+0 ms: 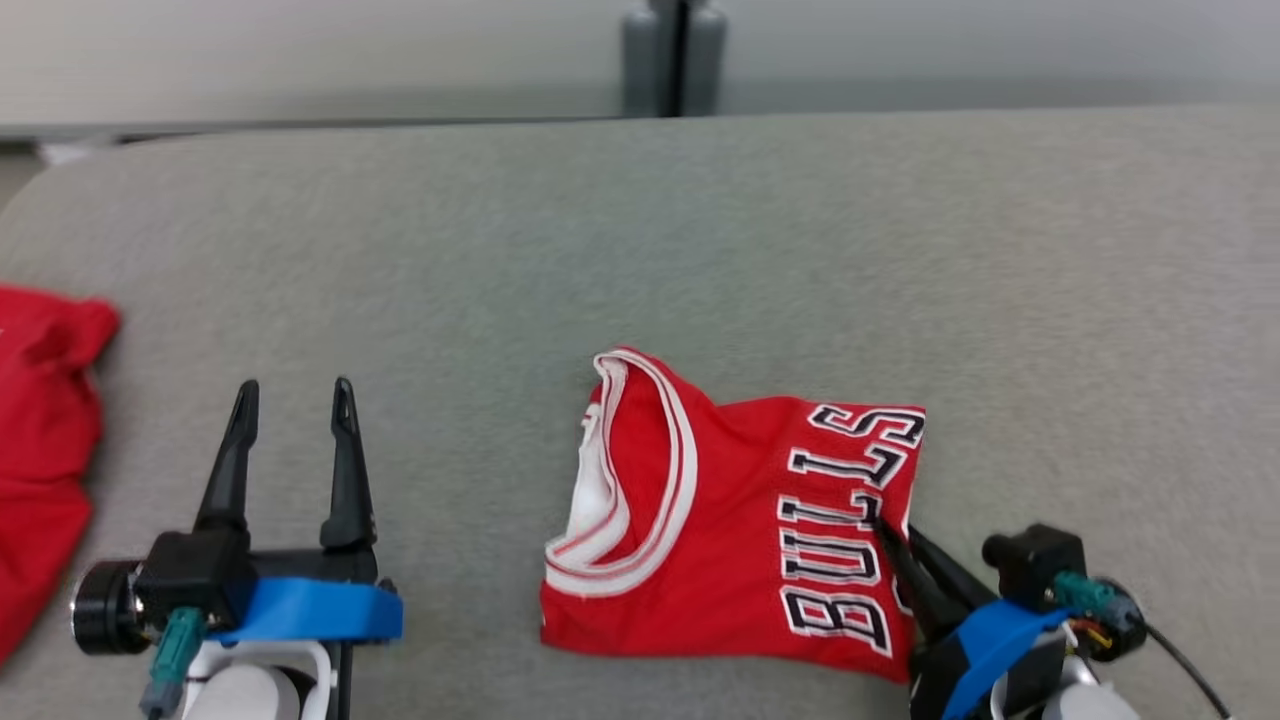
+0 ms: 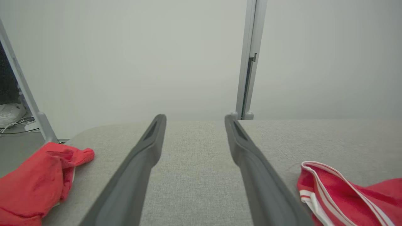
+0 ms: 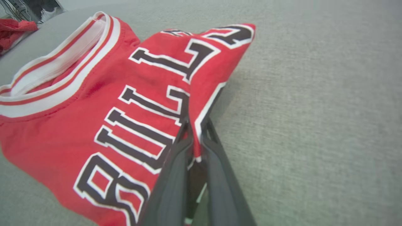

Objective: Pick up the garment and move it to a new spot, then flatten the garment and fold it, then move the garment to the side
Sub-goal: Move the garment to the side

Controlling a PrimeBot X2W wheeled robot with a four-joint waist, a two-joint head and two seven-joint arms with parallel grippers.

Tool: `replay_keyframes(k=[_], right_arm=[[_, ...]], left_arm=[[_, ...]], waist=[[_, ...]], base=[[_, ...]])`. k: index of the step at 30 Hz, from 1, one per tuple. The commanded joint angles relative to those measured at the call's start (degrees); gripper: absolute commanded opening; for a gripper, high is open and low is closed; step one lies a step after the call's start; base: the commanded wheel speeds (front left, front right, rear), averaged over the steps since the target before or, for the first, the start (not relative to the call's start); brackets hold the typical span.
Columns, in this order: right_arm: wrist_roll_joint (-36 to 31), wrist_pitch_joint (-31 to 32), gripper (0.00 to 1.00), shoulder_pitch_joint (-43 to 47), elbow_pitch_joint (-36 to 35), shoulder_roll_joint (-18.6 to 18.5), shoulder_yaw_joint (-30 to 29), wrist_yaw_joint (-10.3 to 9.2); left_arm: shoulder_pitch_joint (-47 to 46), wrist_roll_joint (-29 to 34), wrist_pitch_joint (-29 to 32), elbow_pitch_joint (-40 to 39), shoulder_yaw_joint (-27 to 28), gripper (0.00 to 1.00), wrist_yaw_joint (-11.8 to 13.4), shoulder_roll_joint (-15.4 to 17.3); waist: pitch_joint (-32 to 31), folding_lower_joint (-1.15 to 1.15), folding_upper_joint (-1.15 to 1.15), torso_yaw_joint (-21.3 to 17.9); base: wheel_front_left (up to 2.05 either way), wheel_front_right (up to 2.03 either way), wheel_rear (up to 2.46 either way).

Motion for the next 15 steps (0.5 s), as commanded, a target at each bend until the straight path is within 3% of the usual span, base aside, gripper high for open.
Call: replay_keyframes(k=[1,9,15], right_arm=[[-0.16,0.18,0.00,-1.19,-0.30,-0.87,0.56,-0.01],[2.46,-1.53,0.00,-6.39,0.87,-1.63,2.61,-0.01],[4.26,-4.43,0.00,-12.30,4.14,-1.52,1.36,-0.01]], left_arm=[[0.52,0.34,-0.22,-0.49,0.37,1.00,0.08,0.29],[0.77,1.24,-0.06,-3.23,0.41,1.00,0.33,1.01],[-1.91,2.37,1.70,-5.94,-0.32,1.00,-0.23,2.52]], waist=[[-1.51,0.00,0.00,-3.27],[1.69,0.00,0.00,-13.81],[5.94,0.00,0.00,-17.94]], base=[[0.00,0.00,0.00],[0.00,0.00,0.00],[0.00,0.00,0.00]])
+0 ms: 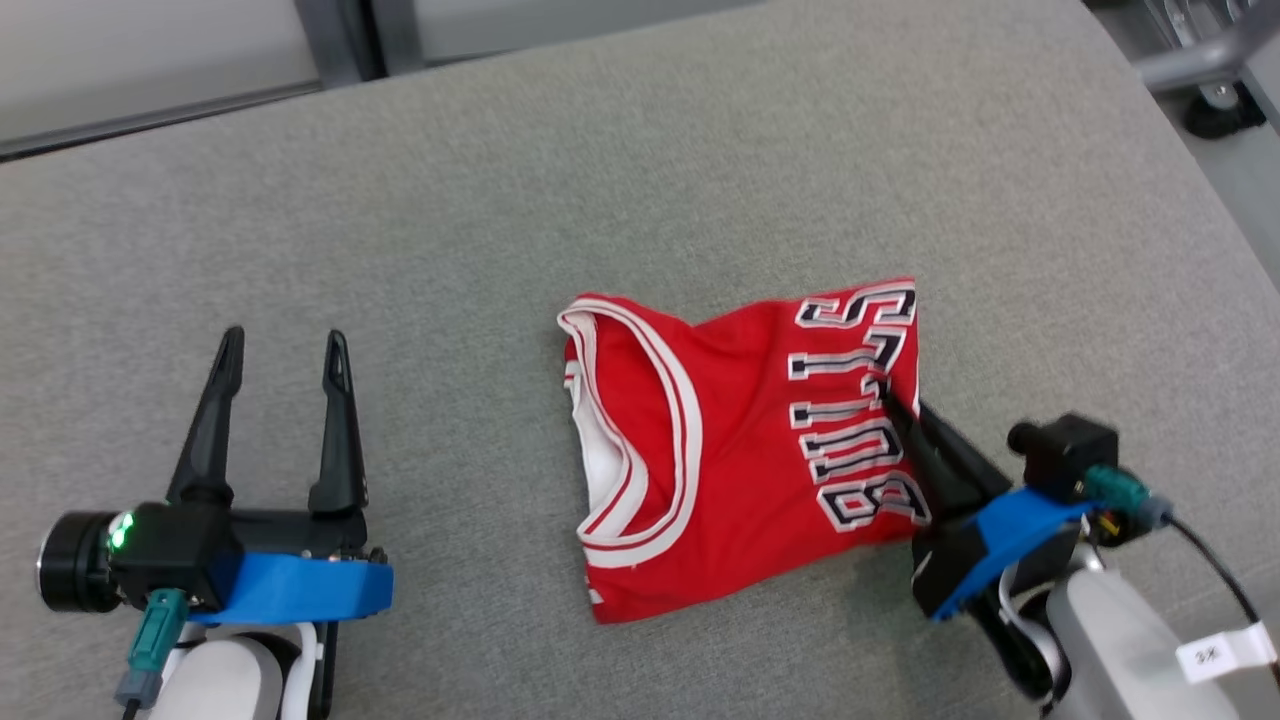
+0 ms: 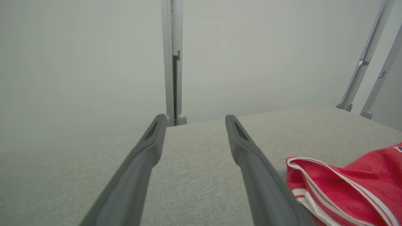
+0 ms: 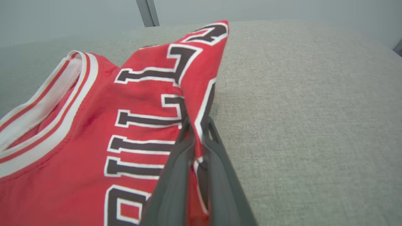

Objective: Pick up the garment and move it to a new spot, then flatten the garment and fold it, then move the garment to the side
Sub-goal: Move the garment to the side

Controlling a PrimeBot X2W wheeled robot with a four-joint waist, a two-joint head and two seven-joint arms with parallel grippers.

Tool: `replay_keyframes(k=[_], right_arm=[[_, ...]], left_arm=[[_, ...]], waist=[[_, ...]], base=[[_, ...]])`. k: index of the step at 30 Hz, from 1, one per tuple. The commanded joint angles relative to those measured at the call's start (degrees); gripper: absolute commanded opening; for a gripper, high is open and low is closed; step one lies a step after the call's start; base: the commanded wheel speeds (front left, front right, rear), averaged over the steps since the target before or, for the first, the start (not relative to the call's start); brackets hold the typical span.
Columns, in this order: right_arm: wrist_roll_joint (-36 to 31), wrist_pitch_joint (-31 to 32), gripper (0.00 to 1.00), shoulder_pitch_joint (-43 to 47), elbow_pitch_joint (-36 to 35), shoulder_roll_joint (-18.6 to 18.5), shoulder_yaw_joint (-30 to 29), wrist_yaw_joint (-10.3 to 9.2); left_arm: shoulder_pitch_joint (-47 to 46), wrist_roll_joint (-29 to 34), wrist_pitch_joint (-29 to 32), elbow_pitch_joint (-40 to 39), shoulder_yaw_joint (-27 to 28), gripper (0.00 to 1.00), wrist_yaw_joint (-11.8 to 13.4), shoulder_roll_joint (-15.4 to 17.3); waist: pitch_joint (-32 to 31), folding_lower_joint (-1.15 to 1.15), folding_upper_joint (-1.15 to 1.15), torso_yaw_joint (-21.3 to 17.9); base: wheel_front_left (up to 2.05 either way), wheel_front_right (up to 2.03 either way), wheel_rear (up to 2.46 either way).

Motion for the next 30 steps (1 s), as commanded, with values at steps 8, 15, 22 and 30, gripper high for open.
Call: replay_keyframes(k=[8,15,22,30], right_arm=[[1.77,-4.91,0.00,-14.34,8.39,-3.03,-5.35,-0.01],[-0.42,-7.55,0.00,-23.05,15.32,-8.13,-11.38,-0.01],[-3.09,-8.47,0.00,-25.49,17.28,-10.96,-16.17,-0.01],[-9.24,-8.35,0.21,-28.13,20.66,-12.57,-22.36,-0.01]], left_arm=[[-5.47,1.87,2.35,-3.31,-0.69,1.00,-0.88,2.19],[-9.15,3.26,3.82,-5.67,-1.81,1.00,-1.61,3.55],[-11.90,4.15,4.11,-6.58,-2.79,1.00,-2.34,3.93],[-14.75,4.65,3.48,-6.18,-4.32,1.00,-2.83,3.35]], waist=[[6.86,0.00,0.00,-0.60],[11.76,0.00,0.00,0.25],[14.25,0.00,0.00,1.36],[16.68,0.00,0.00,2.54]], base=[[0.00,0.00,0.00],[0.00,0.00,0.00],[0.00,0.00,0.00],[0.00,0.00,0.00]])
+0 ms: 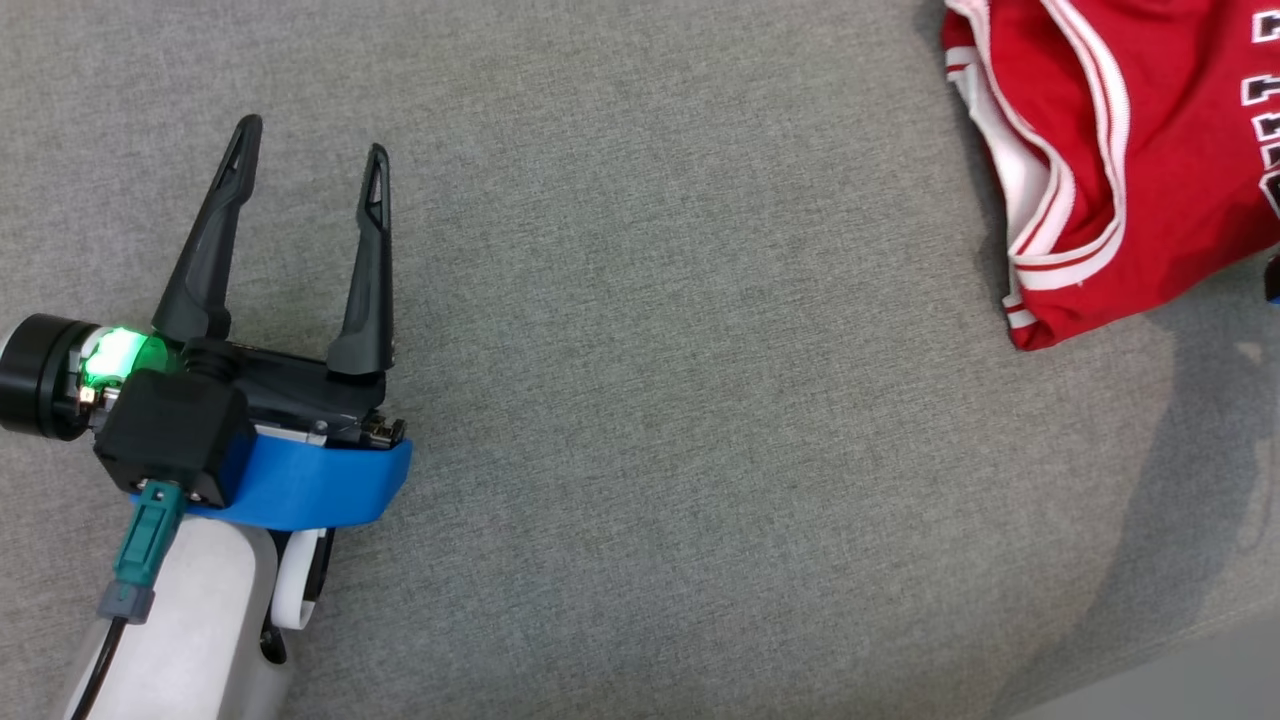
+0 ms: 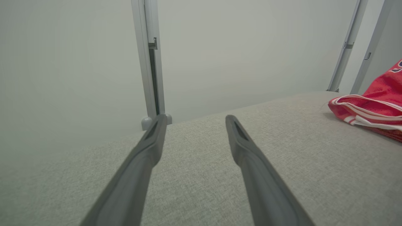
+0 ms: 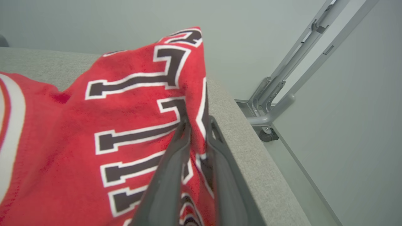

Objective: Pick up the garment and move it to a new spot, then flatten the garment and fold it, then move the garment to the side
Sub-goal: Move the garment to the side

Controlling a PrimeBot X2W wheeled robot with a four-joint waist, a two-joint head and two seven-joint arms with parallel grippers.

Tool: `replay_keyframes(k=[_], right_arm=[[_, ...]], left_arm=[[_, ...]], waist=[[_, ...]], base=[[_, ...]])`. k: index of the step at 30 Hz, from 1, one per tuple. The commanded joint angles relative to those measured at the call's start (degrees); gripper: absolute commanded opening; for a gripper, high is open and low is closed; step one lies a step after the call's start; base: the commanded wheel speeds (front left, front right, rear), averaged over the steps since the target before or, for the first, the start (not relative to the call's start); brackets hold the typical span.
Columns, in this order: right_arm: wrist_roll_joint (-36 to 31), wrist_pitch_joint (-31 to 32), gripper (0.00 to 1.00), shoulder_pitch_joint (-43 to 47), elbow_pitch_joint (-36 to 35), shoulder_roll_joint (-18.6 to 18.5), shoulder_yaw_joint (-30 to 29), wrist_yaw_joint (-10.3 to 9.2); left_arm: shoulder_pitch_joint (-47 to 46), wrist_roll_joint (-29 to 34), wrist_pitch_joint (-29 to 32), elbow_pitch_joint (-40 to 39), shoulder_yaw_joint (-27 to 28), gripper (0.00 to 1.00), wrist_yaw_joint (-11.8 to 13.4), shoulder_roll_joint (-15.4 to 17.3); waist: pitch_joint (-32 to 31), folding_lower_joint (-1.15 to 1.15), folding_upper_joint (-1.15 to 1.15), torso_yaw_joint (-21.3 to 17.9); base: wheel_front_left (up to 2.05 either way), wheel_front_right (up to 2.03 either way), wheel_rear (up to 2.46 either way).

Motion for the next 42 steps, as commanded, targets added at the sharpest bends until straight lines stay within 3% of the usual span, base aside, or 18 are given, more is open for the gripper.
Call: replay_keyframes(k=[1,2,3,4,5,6,11,16,21,26,35,42], right_arm=[[-0.58,-0.15,0.28,-1.15,0.30,-0.63,-0.53,-0.01],[-1.68,-0.12,0.45,-1.38,1.07,-0.76,-1.43,-0.01],[-2.01,-0.11,0.69,-1.44,1.39,-0.16,-1.59,-0.01],[-3.18,-0.18,0.74,-1.45,1.67,0.26,-1.69,-0.01],[-3.77,-0.31,0.93,-1.42,1.78,0.56,-2.13,-0.01],[-4.82,-0.42,1.00,-1.19,1.94,0.61,-2.69,-0.01],[-9.23,-0.95,1.00,2.20,-0.70,2.10,-5.67,-0.01],[-11.34,-0.93,1.00,10.68,-12.45,6.91,-7.42,-0.01],[-10.94,-0.96,1.00,21.35,-22.48,13.15,-5.72,-0.01],[-9.87,0.30,1.00,29.09,-29.03,17.05,-2.39,-0.01],[-6.41,3.07,1.00,36.52,-35.06,19.73,2.72,-0.01],[-5.83,5.05,1.00,40.71,-37.10,20.32,2.73,-0.01]], left_arm=[[-0.82,0.09,-0.37,0.22,0.00,1.00,-0.15,-0.05],[-1.01,-0.02,-0.53,0.41,-0.11,1.00,-0.22,-0.11],[-1.18,-0.14,-0.73,0.65,-0.27,1.00,-0.23,-0.24],[-1.22,-0.24,-0.98,0.95,-0.36,1.00,-0.28,-0.33],[-1.23,-0.32,-1.06,1.26,-0.44,1.00,-0.29,-0.38],[-1.23,-0.38,-1.33,1.60,-0.53,1.00,-0.31,-0.49],[-0.48,-1.18,-2.43,3.56,-0.88,1.00,-0.37,-1.15],[1.89,-2.29,-3.56,6.39,-0.56,1.00,0.36,-2.02],[5.23,-3.83,-4.39,8.75,0.15,1.00,1.44,-2.98],[8.39,-5.35,-4.82,10.16,0.82,1.00,2.19,-4.02],[13.05,-7.20,-5.20,12.63,2.03,1.00,3.12,-4.82],[17.02,-7.98,-5.36,14.69,2.28,1.00,2.64,-4.92]], waist=[[0.20,0.00,-0.01,0.20],[0.32,0.00,-0.01,0.25],[0.36,0.00,-0.01,0.35],[0.36,0.00,-0.01,0.44],[0.29,0.00,-0.01,0.48],[0.14,0.00,-0.01,0.53],[-1.83,0.00,-0.01,1.05],[-6.23,0.00,-0.01,1.86],[-11.32,0.00,-0.01,3.17],[-15.56,0.00,-0.01,5.53],[-20.67,0.00,-0.01,10.96],[-25.10,0.00,-0.01,13.46]], base=[[0.00,0.00,0.00],[0.00,0.00,0.00],[0.00,0.00,0.00],[0.00,0.00,0.00],[0.00,0.00,0.00],[0.00,0.00,0.00],[0.00,0.00,0.00],[0.00,0.00,0.00],[0.00,0.00,0.00],[0.00,0.00,0.00],[0.00,0.00,0.00],[0.00,0.00,0.00]])
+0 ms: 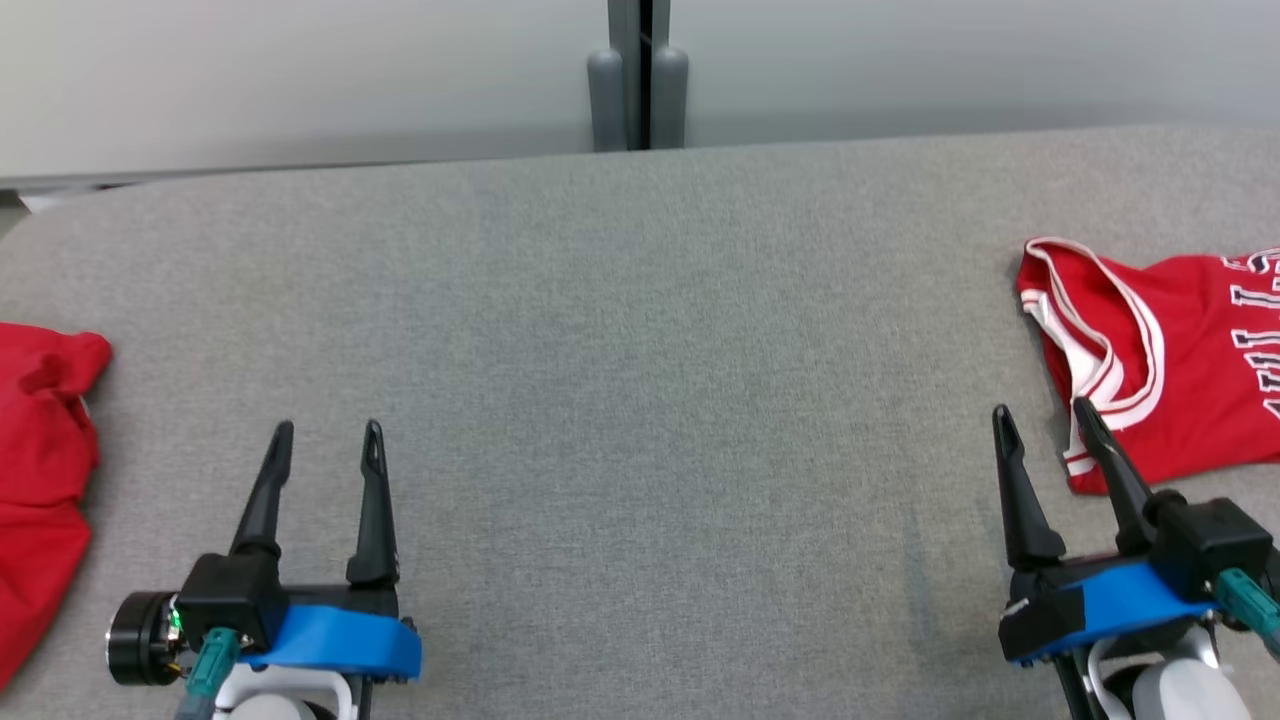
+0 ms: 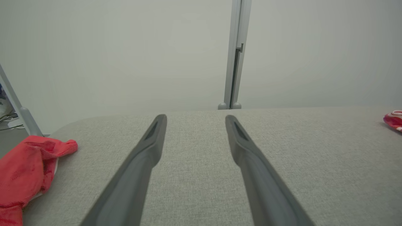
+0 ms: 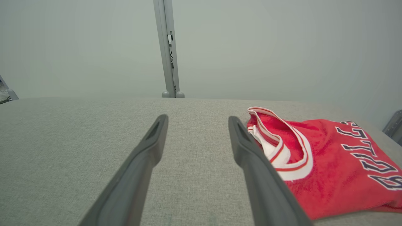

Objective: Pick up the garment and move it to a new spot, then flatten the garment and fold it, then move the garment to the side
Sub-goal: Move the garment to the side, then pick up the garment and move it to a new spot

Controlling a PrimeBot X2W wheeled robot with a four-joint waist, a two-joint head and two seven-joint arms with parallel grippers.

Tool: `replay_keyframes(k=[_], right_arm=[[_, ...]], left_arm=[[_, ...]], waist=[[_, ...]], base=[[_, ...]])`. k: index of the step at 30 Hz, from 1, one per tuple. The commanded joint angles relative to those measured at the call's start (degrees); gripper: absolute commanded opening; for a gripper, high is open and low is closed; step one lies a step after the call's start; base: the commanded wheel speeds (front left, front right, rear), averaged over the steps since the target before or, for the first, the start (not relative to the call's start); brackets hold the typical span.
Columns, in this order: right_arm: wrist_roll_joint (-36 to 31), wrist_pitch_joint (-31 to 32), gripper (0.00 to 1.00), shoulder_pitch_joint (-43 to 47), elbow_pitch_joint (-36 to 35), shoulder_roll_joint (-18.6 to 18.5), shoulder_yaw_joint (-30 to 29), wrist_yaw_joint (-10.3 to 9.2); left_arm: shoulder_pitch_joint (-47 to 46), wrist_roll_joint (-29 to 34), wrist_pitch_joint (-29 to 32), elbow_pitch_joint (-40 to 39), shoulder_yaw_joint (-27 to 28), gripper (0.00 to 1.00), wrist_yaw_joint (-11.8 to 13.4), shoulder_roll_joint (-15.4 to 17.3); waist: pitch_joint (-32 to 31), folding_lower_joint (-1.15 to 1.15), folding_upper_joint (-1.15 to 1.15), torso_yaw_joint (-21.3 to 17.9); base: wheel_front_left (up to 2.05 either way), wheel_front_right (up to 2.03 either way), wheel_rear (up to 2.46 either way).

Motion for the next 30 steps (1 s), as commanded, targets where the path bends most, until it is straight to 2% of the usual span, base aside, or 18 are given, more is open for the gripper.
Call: replay_keyframes(k=[1,15,30], right_arm=[[0.15,0.35,1.00,1.51,-0.66,0.09,-0.28,-0.01],[1.53,4.19,1.00,11.27,-6.73,0.41,-0.64,-0.01],[2.14,5.96,1.00,13.62,-10.26,0.42,-0.31,-0.01]], left_arm=[[0.43,-0.08,-0.24,0.31,-0.07,1.00,-0.39,0.06],[6.65,-1.64,-0.25,2.90,-0.68,1.00,-1.45,1.05],[6.53,-2.70,0.00,4.03,-1.01,1.00,-1.45,1.29]], waist=[[-0.86,0.01,0.02,-0.02],[-8.27,0.01,0.02,-0.53],[-9.36,0.01,0.02,-0.33]], base=[[0.00,0.00,0.00],[0.00,0.00,0.00],[0.00,0.00,0.00]])
